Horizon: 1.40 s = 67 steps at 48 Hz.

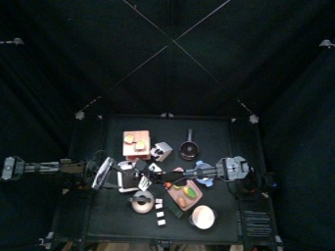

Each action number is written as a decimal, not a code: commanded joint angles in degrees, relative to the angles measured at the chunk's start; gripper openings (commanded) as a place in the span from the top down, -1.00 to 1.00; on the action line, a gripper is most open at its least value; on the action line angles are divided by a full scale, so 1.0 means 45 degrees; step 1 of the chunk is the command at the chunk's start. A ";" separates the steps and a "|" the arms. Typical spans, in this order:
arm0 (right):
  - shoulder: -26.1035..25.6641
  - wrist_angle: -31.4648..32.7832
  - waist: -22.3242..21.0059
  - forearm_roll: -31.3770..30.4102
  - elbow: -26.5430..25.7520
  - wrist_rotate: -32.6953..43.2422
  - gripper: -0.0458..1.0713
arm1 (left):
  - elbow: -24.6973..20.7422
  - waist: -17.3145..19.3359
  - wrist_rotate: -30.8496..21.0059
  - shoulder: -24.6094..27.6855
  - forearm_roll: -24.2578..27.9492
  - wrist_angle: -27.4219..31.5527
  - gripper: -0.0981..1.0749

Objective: Put cookie cutter on stove

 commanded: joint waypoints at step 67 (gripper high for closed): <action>0.1016 0.0039 -0.0156 0.0371 -0.2129 0.0020 -0.41 | -0.0176 -0.0020 0.0020 0.0020 0.0176 -0.0098 -0.80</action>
